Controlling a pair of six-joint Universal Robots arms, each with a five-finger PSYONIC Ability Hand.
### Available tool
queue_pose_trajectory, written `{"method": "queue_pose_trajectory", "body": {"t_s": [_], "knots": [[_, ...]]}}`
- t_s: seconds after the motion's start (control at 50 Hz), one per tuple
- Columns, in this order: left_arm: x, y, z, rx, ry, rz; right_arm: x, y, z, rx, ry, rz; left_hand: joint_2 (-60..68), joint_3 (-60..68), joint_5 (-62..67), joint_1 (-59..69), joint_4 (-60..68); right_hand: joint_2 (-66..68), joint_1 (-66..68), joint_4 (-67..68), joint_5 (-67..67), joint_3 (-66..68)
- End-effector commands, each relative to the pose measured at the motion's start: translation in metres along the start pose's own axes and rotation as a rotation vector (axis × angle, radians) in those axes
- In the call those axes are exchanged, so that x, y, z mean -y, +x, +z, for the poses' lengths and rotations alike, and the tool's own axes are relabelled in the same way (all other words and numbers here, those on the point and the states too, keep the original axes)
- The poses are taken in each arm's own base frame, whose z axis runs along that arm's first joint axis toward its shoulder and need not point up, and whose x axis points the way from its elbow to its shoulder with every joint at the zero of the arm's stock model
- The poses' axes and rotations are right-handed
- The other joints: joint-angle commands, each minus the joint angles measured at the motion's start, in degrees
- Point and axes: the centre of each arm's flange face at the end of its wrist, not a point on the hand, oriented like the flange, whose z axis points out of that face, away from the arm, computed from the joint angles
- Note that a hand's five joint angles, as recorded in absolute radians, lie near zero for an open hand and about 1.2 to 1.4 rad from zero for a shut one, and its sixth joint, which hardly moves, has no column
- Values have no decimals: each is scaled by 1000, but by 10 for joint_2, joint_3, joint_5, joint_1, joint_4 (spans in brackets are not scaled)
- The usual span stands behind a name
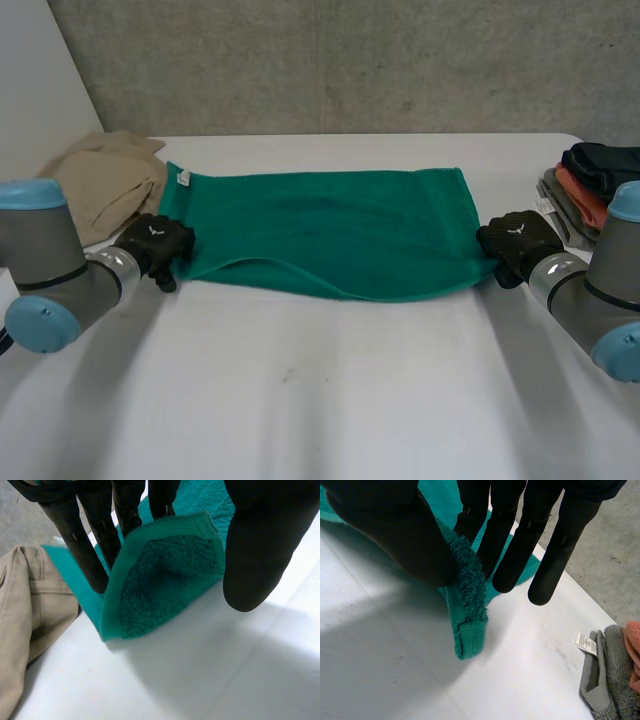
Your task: Fold the laundry.
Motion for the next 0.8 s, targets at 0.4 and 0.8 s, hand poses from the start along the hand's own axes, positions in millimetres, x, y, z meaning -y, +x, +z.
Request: {"method": "queue_pose_trajectory", "body": {"t_s": [0.4,0.8], "knots": [[20,-10,-30,-28,-17,23,6,2,-8,22,-41,-73,431,431,429,429,429,122,160,112,123,117],[-2,0,-155,-258,-288,-81,-14,16,-91,297,-453,-385,431,431,429,429,429,122,160,112,123,117]]}}
